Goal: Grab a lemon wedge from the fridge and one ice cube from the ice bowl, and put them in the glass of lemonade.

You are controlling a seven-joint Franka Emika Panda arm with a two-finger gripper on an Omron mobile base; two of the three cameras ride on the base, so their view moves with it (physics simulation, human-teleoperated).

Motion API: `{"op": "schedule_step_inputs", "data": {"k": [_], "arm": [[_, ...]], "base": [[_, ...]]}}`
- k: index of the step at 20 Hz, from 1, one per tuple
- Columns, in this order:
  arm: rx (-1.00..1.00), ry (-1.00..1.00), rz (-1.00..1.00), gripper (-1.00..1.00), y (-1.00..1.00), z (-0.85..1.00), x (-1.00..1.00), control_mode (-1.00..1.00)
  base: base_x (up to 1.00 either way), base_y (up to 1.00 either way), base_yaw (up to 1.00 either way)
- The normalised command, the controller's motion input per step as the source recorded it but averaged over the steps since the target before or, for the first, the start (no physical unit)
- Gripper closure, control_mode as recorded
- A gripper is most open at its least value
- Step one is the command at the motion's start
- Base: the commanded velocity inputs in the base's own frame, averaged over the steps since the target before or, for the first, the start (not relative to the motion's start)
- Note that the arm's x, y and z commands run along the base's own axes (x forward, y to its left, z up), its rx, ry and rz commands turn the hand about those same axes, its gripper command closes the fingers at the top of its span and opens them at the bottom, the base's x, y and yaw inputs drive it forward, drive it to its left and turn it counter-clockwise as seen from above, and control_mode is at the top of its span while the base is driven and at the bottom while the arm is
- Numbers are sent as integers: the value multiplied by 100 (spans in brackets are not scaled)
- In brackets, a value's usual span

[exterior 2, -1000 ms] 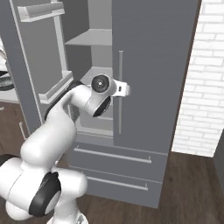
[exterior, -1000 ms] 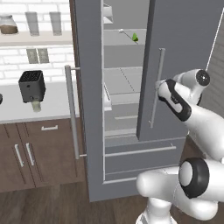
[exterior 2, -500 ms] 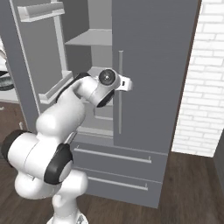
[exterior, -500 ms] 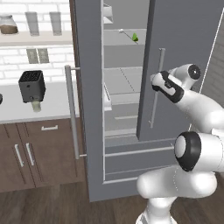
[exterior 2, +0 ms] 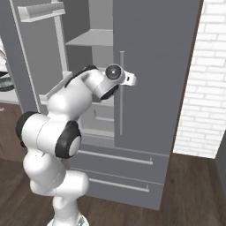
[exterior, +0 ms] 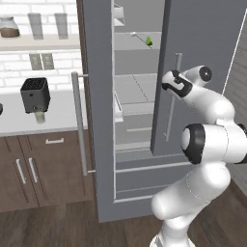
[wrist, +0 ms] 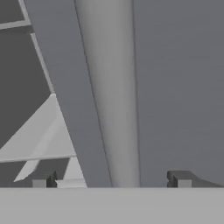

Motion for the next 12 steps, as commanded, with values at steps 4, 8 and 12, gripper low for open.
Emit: {"op": "schedule_step_inputs", "data": {"k": [4, 8, 12], "arm": [[0, 0, 0, -100, -15, -13, 61, -100], [0, 0, 2, -100, -16, -23, 65, -100], [0, 0, 5, -100, -8, -35, 64, -100]], "base": [[0, 0, 0], [0, 0, 0], [0, 0, 0]]}}
